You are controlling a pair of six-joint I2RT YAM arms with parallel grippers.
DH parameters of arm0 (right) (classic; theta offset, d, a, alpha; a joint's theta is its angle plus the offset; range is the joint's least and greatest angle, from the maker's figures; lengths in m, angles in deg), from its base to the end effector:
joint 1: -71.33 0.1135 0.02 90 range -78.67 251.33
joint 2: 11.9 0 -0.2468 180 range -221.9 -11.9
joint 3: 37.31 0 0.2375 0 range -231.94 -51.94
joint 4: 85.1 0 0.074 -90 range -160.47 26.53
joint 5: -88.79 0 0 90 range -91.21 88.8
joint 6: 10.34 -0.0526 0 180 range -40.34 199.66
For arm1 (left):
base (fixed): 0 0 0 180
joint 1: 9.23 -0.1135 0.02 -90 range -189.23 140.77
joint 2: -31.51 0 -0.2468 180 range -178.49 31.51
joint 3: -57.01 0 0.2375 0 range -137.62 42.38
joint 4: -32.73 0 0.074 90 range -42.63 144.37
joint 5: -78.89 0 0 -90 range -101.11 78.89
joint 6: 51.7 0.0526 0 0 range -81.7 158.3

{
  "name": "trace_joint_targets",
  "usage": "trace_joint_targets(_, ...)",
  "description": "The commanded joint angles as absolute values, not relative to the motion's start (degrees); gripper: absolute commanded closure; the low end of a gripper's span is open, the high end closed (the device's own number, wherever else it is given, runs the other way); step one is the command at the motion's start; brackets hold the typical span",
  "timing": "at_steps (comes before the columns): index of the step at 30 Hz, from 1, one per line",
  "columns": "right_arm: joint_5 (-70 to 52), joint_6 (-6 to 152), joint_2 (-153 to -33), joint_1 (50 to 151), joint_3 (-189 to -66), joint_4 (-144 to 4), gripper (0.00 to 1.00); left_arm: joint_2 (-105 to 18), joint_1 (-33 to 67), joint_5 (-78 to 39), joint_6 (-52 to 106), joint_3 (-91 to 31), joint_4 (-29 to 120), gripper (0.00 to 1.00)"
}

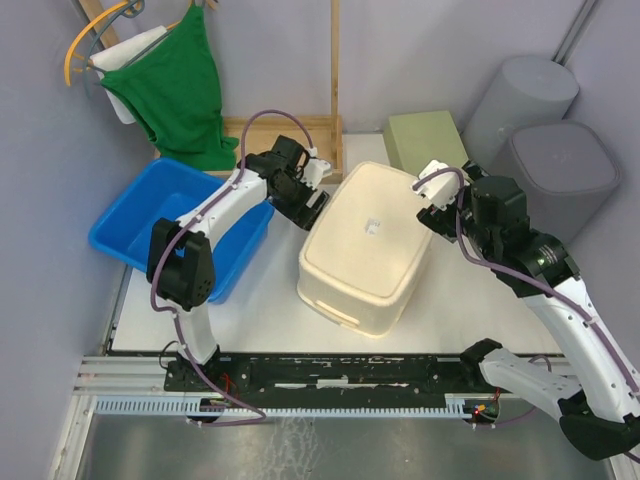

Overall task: Turn the large container upside down
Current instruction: Move the container to the center of the board.

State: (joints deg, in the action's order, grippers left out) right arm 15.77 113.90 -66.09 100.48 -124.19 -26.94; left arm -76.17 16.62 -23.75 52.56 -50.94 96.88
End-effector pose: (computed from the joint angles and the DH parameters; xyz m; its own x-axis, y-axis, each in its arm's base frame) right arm 0.1714 0.0780 0.3885 -0.1779 -0.7154 -0.6757 -0.4061 0.6788 -0.6118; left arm 0.3438 -0.1794 0.2372 -0.6570 0.5854 -0.4751 0.6954 0.7139 -0.0820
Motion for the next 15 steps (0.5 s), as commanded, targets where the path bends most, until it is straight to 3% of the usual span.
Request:
trace_joint_targets(1,15.23,111.57,-66.21,99.91,-125.12,-29.02,0.09,-72.0,20.9,-30.85,55.57,-49.56,99.1,0.13)
trace_joint_targets(9,7.17,108.56,-66.4,98.1,-129.46,-22.32,0.08,-69.61,23.9,-29.92,55.88,-47.96,103.65,0.12)
trace_joint_targets(12,-10.95,109.15,-66.93,98.01,-133.5,-11.23,0.05,-67.08,23.96,-29.53,56.51,-45.51,103.98,0.12)
trace_joint_targets(15,-34.76,119.19,-67.98,99.73,-136.33,3.21,0.0,-65.76,23.94,-30.99,57.06,-44.76,105.85,0.12)
